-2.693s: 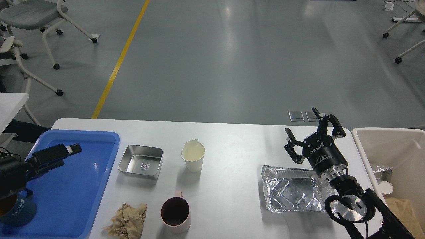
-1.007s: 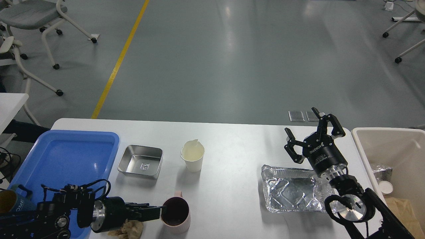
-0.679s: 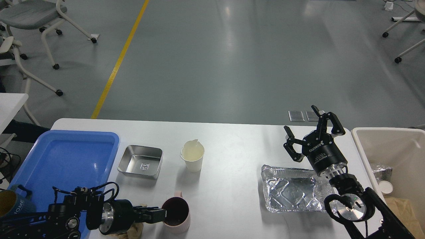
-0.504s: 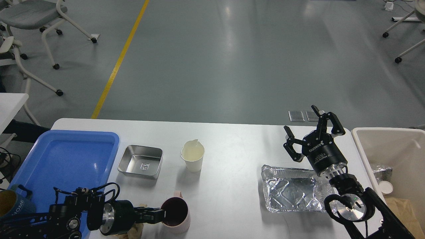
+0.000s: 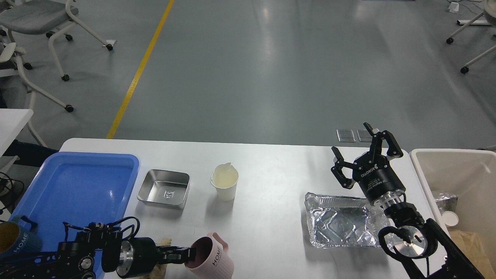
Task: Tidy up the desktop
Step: 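Lift the pink mug and carry it onto the blue tray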
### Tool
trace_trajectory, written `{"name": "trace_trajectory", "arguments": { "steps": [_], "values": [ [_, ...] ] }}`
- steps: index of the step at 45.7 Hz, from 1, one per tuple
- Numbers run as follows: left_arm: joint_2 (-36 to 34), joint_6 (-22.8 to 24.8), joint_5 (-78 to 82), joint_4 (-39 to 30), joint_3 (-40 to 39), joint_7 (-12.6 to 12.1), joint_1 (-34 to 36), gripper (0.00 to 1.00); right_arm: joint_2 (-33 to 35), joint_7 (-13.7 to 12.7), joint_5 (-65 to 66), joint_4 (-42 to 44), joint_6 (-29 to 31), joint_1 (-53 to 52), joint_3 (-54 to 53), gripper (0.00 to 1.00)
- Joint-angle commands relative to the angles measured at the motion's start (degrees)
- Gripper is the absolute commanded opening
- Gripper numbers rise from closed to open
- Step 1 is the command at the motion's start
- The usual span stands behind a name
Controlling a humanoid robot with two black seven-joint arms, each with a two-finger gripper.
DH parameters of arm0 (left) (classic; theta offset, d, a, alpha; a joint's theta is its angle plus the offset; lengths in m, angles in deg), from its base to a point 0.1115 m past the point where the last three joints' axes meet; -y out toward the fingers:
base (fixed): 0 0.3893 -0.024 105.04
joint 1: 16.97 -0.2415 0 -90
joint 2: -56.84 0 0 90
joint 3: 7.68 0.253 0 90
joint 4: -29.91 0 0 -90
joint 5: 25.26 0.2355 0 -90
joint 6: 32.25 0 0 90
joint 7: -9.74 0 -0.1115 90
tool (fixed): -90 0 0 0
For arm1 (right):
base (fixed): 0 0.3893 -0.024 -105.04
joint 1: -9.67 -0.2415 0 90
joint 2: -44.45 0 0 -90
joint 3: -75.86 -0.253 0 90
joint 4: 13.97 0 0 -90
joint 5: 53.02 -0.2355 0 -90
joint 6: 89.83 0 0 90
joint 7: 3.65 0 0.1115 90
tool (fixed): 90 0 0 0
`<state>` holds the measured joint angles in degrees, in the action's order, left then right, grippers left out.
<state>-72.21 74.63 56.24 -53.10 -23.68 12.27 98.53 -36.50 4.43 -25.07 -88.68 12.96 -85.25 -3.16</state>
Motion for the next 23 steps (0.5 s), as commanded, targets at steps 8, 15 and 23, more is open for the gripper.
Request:
{"name": "trace_trajectory", "arguments": {
  "steps": [8, 15, 23],
  "values": [
    [-5.2, 0.4, -0.3, -4.3, -1.1, 1.4, 1.1, 0.00, 0.0, 0.0, 0.0, 0.1, -0.4, -0.2, 0.0, 1.00],
    [-10.2, 0.9, -2.7, -7.2, -1.5, 2.3, 5.3, 0.00, -0.2, -0.1, 0.0, 0.2, -0.4, -0.9, 0.0, 1.00],
    [-18.0, 1.6, -5.1, -9.9, -1.8, 2.7, 8.7, 0.00, -1.1, -0.1, 0.0, 0.2, -0.3, -0.9, 0.1, 1.00]
  ]
}}
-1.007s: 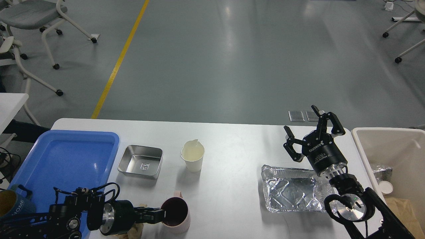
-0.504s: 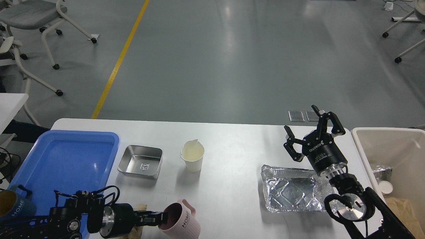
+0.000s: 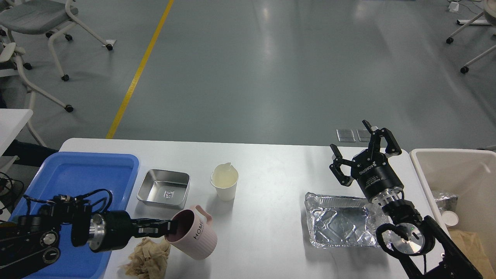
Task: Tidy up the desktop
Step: 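Lift the pink mug and carry it onto the blue tray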
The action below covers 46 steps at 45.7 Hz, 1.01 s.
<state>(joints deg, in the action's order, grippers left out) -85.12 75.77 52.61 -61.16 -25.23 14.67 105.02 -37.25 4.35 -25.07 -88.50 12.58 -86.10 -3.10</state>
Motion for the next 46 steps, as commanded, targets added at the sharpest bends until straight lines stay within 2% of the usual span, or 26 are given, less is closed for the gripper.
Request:
{"name": "trace_trajectory", "arguments": {
  "steps": [1, 13, 24, 36, 46],
  "values": [
    [-6.0, 0.6, -1.8, -2.1, -0.5, 0.4, 2.5, 0.00, -0.4, 0.0, 0.0, 0.0, 0.1, 0.0, 0.0, 1.00],
    [-16.4, 3.8, -5.8, -4.9, -4.1, 1.6, 5.8, 0.00, -0.3, 0.0, 0.0, 0.0, 0.1, 0.0, 0.0, 1.00],
    [-24.4, 3.9, -6.5, -5.4, -4.2, 2.9, 5.2, 0.00, -0.3, 0.0, -0.1, -0.1, 0.1, 0.1, 0.0, 1.00],
    [-30.1, 1.2, -10.5, -4.6, -3.5, 3.4, 2.3, 0.02, -0.3, 0.0, 0.0, -0.1, 0.1, 0.0, 0.1, 1.00],
    [-30.1, -2.8, -10.5, -2.0, 2.4, 3.4, 0.2, 0.02, -0.3, 0.0, -0.1, -0.1, 0.1, 0.1, 0.1, 1.00]
  ]
}}
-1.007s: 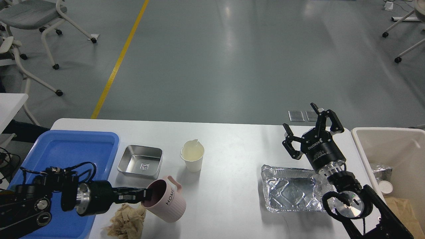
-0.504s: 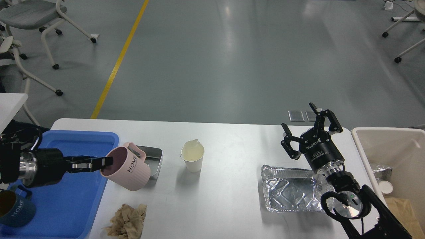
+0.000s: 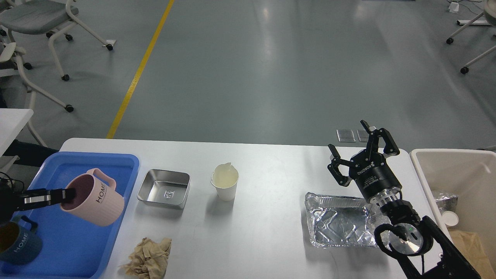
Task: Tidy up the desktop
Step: 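Lift the pink mug and carry it onto the blue tray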
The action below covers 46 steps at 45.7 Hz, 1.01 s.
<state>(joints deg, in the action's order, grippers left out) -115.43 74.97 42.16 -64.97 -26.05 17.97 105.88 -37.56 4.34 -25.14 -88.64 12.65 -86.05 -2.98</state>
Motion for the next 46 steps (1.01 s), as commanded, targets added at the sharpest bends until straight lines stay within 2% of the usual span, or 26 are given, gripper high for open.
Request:
{"name": "trace_trajectory", "arguments": {
  "steps": [1, 16, 29, 46],
  "values": [
    [0.4, -2.4, 0.0, 2.3, 4.0, 0.1, -0.7, 0.02, 0.0, 0.0, 0.1, 0.1, 0.0, 0.0, 0.0, 1.00],
    [1.4, -9.0, 0.0, 5.3, 12.7, 0.4, -1.8, 0.02, 0.6, 0.0, 0.0, 0.1, 0.0, 0.2, 0.0, 1.00],
    [3.9, -11.7, -0.1, 10.2, 13.2, -0.1, -2.7, 0.02, 0.3, 0.0, 0.0, 0.1, 0.0, 0.2, 0.0, 1.00],
    [11.3, -13.7, 0.1, 18.1, 13.2, -0.2, -5.9, 0.02, 0.4, 0.0, 0.1, 0.1, 0.0, 0.3, 0.7, 1.00]
  ]
}}
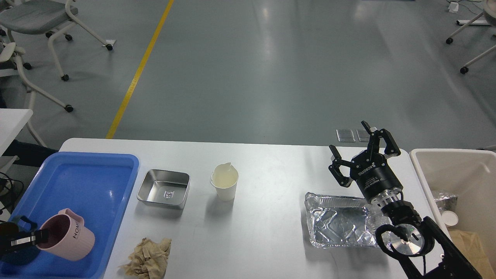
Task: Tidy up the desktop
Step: 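Lift the pink mug and carry it onto the blue tray, then lower the pink mug on the tray and release it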
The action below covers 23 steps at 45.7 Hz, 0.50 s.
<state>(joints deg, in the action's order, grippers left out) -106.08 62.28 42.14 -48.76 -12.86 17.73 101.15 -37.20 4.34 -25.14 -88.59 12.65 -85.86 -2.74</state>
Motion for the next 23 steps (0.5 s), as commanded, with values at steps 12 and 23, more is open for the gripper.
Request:
{"name": "trace_trajectory", "arguments": {
  "steps": [12, 23],
  "values": [
    [3.6, -1.8, 0.1, 3.4, 0.0, -0.3, -2.4, 0.02, -0.1, 0.0, 0.0, -0.1, 0.0, 0.2, 0.5, 1.00],
    [5.0, -2.2, 0.1, 5.3, 0.0, -0.5, -2.5, 0.02, -0.5, 0.0, 0.1, -0.1, 0.0, 0.0, 0.7, 1.00]
  ]
}}
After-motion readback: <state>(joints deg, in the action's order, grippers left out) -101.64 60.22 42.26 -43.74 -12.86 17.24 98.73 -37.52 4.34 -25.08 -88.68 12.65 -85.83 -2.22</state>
